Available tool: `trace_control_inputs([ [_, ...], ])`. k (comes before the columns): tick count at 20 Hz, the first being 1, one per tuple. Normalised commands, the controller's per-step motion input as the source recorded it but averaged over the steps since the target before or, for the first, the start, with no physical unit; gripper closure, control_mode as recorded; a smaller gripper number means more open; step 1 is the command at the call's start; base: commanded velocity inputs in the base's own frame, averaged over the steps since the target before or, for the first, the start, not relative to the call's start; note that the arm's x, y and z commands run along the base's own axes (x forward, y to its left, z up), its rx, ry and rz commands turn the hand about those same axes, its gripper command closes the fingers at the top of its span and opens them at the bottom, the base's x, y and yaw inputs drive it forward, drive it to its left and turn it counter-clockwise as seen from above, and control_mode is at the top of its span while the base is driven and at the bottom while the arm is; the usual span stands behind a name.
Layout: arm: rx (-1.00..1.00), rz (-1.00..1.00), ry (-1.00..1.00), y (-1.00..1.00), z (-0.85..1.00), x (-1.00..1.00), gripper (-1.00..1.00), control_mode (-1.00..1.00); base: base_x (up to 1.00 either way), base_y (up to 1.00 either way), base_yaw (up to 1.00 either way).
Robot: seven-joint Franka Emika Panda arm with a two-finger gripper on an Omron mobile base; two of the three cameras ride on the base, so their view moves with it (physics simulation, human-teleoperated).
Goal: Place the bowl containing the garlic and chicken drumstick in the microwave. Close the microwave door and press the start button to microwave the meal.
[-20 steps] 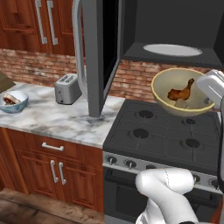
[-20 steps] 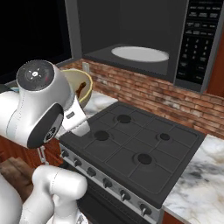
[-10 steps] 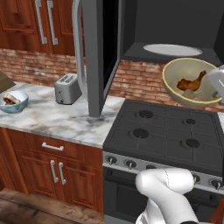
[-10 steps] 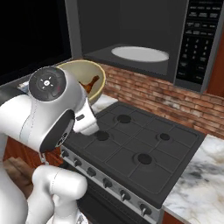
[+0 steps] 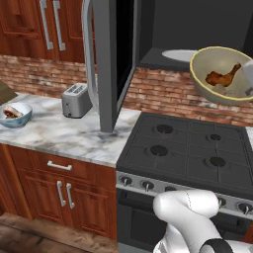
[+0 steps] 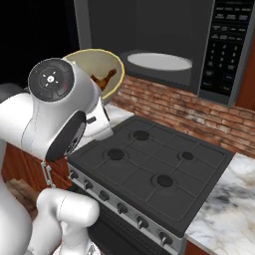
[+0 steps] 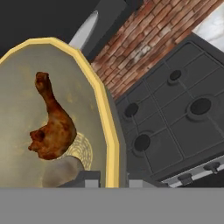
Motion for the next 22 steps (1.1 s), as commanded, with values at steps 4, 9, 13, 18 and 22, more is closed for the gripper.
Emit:
trace_control_inputs([
  [4, 0.0, -0.04, 0.0, 0.0, 0.29, 0.11, 1.0, -1.0, 0.0, 0.0, 0.0],
  [9, 0.0, -0.05, 0.0, 0.0, 0.03, 0.28, 1.0, -1.0, 0.0, 0.0, 0.0],
  [13, 0.0, -0.04, -0.05, 0.0, 0.0, 0.36, 1.0, -1.0, 0.0, 0.0, 0.0],
  [18, 0.0, -0.05, -0.05, 0.0, 0.0, 0.42, 1.0, -1.0, 0.0, 0.0, 0.0],
  [22, 0.0, -0.07, -0.01, 0.0, 0.02, 0.45, 1.0, -1.0, 0.0, 0.0, 0.0],
])
